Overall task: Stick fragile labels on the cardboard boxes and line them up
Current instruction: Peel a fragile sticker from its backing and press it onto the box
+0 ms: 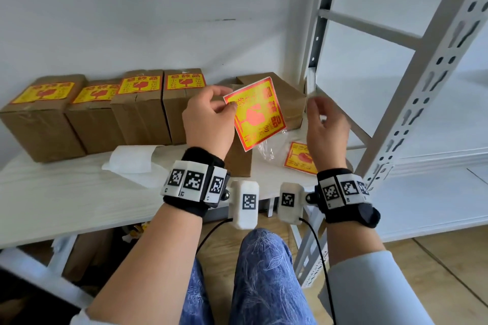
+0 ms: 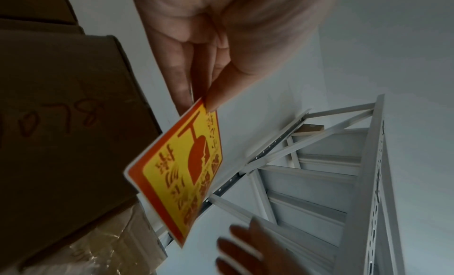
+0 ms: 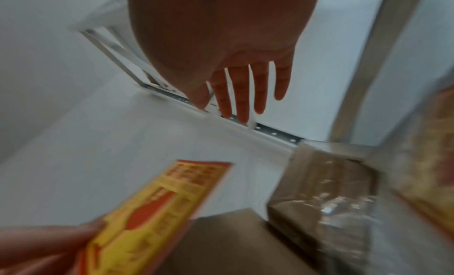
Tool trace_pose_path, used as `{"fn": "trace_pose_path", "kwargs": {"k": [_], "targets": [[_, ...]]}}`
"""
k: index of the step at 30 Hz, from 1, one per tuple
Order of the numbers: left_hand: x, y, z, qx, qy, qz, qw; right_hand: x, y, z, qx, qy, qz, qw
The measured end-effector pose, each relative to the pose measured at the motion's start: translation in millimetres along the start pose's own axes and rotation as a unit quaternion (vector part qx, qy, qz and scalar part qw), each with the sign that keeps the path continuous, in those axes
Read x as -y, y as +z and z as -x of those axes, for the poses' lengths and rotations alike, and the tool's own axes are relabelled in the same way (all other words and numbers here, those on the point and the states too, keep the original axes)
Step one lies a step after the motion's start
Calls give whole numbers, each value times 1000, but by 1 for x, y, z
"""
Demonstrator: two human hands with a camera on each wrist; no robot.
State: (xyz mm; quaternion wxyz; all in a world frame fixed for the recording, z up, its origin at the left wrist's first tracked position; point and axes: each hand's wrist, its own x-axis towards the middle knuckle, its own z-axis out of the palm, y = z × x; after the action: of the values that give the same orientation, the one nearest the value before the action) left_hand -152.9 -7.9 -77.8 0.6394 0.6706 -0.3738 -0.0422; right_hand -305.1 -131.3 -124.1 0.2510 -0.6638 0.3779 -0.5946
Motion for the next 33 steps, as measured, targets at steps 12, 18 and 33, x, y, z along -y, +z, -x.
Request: {"fn": "trace_pose_path", "kwargs": {"k": [12, 18, 33], "targets": [[3, -11, 1, 71, -75, 147, 984, 64, 41, 21, 159, -124, -75, 977], [4, -18, 5, 111, -72, 197, 971, 59, 50, 28, 167, -126, -86, 974], [7, -25, 9, 108, -15, 118, 987, 56, 47, 30, 191, -122, -141, 964]]}}
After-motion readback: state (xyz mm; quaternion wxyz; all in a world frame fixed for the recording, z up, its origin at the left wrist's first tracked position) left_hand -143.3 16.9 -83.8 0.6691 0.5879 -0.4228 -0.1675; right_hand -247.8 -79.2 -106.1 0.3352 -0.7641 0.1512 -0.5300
